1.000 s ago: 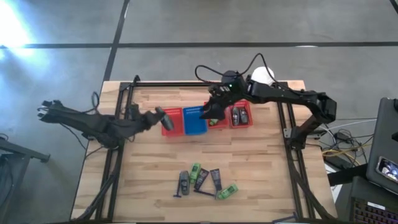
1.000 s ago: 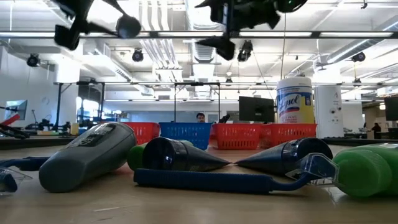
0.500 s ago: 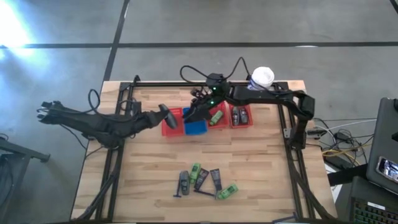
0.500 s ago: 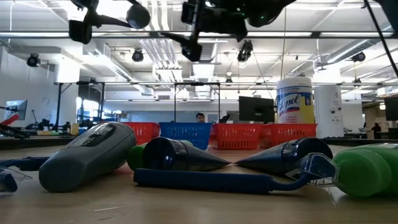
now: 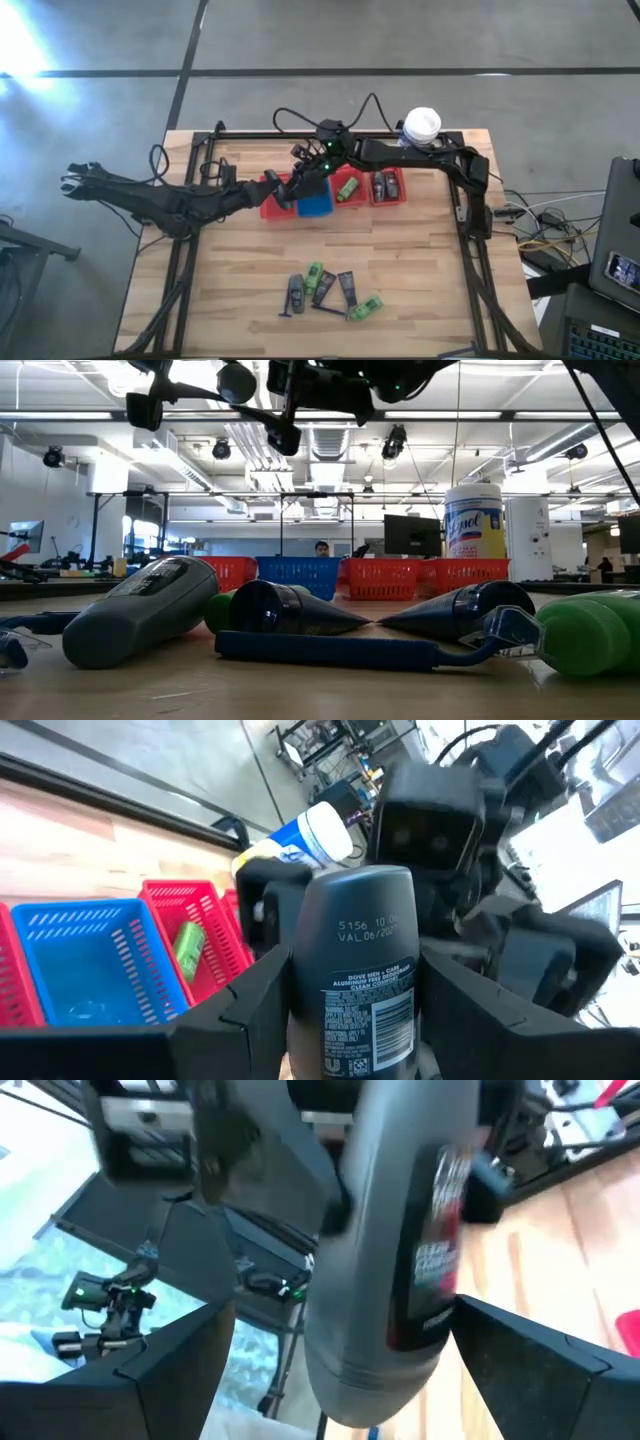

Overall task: Pick & Place Travel size toiletries
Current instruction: Put the gray deodorant into the right red bin

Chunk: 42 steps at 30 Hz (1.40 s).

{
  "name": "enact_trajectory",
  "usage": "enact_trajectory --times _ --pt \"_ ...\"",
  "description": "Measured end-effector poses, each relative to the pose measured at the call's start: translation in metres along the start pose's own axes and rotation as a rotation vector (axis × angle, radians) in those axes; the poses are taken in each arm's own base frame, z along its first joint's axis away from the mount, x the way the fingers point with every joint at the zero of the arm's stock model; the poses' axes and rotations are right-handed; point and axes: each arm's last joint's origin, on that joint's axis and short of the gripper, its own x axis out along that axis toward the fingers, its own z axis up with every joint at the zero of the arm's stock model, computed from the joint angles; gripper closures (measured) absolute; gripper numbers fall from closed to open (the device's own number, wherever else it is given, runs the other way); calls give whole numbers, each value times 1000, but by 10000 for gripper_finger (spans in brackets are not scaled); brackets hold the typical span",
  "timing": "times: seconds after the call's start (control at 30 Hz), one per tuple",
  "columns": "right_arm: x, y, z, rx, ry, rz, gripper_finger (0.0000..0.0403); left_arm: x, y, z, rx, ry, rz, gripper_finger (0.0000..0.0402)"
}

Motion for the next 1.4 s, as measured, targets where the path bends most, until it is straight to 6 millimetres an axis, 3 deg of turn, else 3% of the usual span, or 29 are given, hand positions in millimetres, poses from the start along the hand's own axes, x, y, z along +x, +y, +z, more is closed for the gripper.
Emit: enact_trajectory --times 0.4,0.6,0.83,0.97,1.17,1.4 --pt "4 0 -2 8 -30 -34 57 8 -2 -2 8 12 -30 212" --pt "5 0 -2 21 -34 -43 107 8 -3 -2 10 19 -42 212" --pt "4 -3 -6 55 -8 -70 199 9 -3 -4 38 37 -40 213" --pt "3 -4 -8 52 8 -84 203 12 -2 -8 54 53 -38 216" --pt "-8 -6 -14 83 65 -184 203 11 0 -10 82 88 -30 139" --pt "-57 -2 -26 121 114 -674 203 1 9 -8 140 233 7 65"
